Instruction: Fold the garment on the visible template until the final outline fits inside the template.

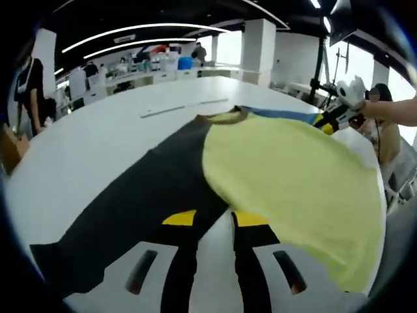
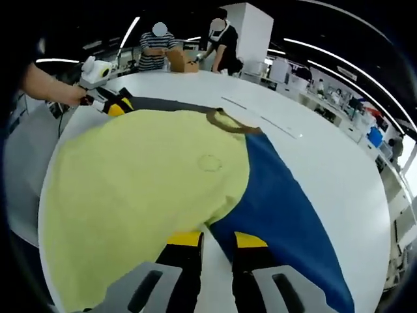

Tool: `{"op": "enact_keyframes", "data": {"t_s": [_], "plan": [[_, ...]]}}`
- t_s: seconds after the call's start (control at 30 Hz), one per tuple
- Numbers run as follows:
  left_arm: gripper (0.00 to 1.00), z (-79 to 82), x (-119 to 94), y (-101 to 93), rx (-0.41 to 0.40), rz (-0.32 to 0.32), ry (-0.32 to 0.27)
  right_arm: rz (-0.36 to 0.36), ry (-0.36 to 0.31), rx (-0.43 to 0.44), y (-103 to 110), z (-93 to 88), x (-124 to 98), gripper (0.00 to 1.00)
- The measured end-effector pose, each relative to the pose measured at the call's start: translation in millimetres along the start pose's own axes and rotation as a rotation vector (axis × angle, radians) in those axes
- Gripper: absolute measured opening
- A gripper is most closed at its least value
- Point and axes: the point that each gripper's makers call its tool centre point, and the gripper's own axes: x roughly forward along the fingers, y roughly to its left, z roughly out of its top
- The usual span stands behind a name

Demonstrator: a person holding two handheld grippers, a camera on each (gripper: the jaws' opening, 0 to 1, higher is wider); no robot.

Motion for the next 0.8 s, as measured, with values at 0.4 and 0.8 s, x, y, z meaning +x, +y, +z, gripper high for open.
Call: {"op": "enact_keyframes", "data": {"t_s": [0.4,0.8], "plan": [[0.11,-0.1,12.0,-0.3,0.124,-0.031,0.039,0.017,-0.009,-0.010,-1.6,3.2,5.4,0.10],[0.02,1.9,15.1,-1.8,0.080,-0.015,0.045,0.002,-0.022,0.004,-0.2,4.0,7.5,0.00]]}}
